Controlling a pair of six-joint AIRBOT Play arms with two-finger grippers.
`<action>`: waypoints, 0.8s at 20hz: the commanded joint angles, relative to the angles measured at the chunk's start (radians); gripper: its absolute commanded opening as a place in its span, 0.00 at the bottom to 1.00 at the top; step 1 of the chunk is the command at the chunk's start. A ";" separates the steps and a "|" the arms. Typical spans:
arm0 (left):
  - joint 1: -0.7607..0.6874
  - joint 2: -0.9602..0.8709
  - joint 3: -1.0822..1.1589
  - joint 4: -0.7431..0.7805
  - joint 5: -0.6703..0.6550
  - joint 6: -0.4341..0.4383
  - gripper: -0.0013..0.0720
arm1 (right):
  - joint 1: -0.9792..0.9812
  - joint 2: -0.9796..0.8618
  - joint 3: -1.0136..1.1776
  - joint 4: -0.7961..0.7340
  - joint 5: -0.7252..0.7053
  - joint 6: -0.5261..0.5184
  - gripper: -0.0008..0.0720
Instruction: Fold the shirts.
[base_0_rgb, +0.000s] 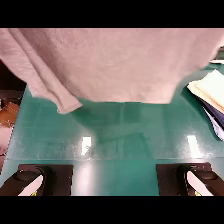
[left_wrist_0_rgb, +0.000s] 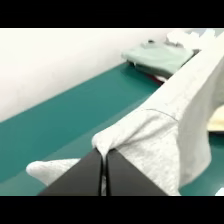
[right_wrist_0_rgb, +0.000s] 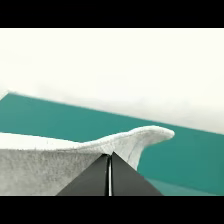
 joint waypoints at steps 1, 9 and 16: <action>0.000 0.018 -0.011 0.002 0.018 -0.002 0.05 | -0.125 0.044 0.001 0.001 0.033 0.018 0.02; 0.000 -0.327 -0.231 0.079 -0.132 0.013 0.05 | 0.025 -0.328 0.000 0.042 0.282 0.070 0.02; 0.000 -0.796 -0.248 0.170 -0.057 -0.047 0.05 | 0.083 -0.700 0.000 -0.071 0.159 0.124 0.03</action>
